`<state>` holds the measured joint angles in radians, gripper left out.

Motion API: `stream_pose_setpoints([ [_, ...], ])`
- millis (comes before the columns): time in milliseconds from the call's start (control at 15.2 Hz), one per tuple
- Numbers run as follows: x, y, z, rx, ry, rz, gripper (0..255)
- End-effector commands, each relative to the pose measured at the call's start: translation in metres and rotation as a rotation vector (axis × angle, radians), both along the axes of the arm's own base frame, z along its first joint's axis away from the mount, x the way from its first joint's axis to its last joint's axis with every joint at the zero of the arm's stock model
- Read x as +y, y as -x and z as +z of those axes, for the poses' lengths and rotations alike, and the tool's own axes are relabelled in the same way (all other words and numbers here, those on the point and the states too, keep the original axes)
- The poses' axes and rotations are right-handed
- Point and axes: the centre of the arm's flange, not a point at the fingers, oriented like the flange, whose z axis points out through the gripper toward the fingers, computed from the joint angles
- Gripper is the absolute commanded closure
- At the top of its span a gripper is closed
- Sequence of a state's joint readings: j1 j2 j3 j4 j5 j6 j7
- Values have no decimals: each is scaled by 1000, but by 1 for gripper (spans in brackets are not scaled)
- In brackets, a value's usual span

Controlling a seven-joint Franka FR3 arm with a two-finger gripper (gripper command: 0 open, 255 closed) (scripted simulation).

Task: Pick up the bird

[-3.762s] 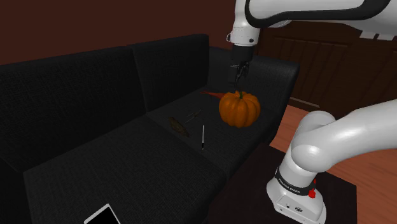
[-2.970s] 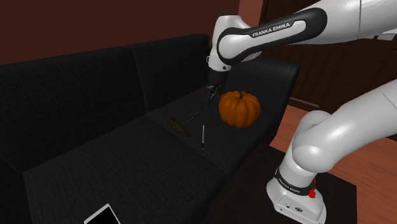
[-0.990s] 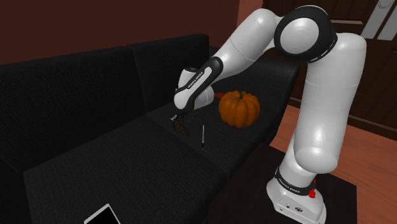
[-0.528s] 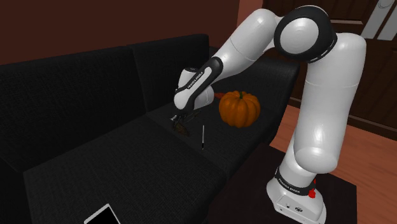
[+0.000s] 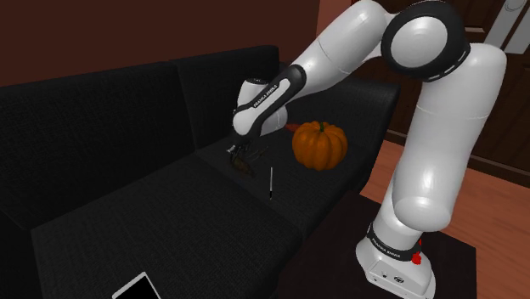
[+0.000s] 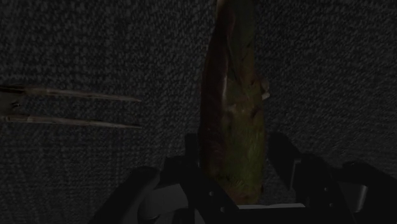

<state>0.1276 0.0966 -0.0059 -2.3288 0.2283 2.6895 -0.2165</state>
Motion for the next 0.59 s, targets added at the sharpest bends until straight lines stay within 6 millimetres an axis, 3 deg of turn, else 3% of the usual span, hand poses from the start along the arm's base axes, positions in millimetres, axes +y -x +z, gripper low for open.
stream_pose_setpoints([
  [0, 1, -1, 10, 0, 0, 0, 255],
  [396, 1, -1, 42, 0, 0, 0, 255],
  [528, 1, -1, 43, 0, 0, 0, 255],
])
